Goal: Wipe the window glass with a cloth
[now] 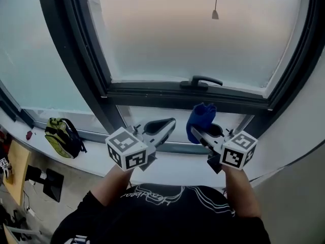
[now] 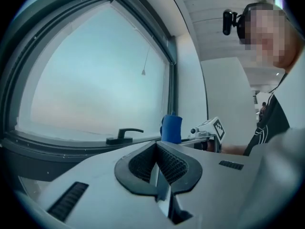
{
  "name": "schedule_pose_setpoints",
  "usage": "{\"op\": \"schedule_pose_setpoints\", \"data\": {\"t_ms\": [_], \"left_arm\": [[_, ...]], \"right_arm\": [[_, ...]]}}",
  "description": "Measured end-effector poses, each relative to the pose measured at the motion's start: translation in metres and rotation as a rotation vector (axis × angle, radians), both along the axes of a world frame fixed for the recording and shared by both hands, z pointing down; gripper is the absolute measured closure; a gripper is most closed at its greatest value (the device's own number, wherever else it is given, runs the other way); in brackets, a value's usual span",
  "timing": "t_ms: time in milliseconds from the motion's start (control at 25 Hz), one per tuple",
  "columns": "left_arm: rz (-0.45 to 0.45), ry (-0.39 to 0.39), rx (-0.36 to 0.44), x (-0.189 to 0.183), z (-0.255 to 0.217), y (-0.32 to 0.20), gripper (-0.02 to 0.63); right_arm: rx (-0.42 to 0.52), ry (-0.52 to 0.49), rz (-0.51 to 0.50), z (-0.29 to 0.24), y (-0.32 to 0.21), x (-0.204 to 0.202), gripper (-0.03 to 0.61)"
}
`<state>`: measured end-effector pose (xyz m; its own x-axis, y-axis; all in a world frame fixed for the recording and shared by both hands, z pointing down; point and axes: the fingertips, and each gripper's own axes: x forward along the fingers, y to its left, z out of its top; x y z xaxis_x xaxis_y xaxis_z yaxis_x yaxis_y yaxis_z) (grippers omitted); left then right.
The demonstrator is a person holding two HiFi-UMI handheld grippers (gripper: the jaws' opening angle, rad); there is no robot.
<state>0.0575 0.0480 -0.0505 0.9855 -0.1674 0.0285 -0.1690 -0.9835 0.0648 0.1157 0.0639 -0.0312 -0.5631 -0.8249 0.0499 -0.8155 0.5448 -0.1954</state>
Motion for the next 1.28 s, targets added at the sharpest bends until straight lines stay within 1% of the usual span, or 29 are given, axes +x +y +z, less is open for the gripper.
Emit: {"op": "schedule_pose_setpoints", "data": {"t_ms": [160, 360, 680, 880, 1280], "left_arm": [[0.001, -0.019, 0.015, -0.007, -0.002, 0.002, 0.611], [-0.013, -0.025, 0.011, -0.013, 0.002, -0.005, 0.611], [-0.014, -0.046, 0.025, -0.015, 0.002, -0.008, 0.611], [-0.016, -0.053, 0.026, -0.020, 0.003, -0.009, 0.611], [-0.016, -0.052, 0.031, -0.038, 0.004, -0.017, 0.611]], "right_arm": [[0.001, 0.018, -0.022, 0.000, 0.002, -0.009, 0.485], [0.007, 0.057, -0.030, 0.004, -0.002, -0.014, 0.486], [0.008, 0.030, -0.043, 0.005, -0.008, -0.019, 0.486], [0.025, 0.042, -0.059, 0.000, -0.012, -0.028, 0.486], [0.025, 0.049, -0.063, 0.004, -0.019, -0.048, 0.486]]}}
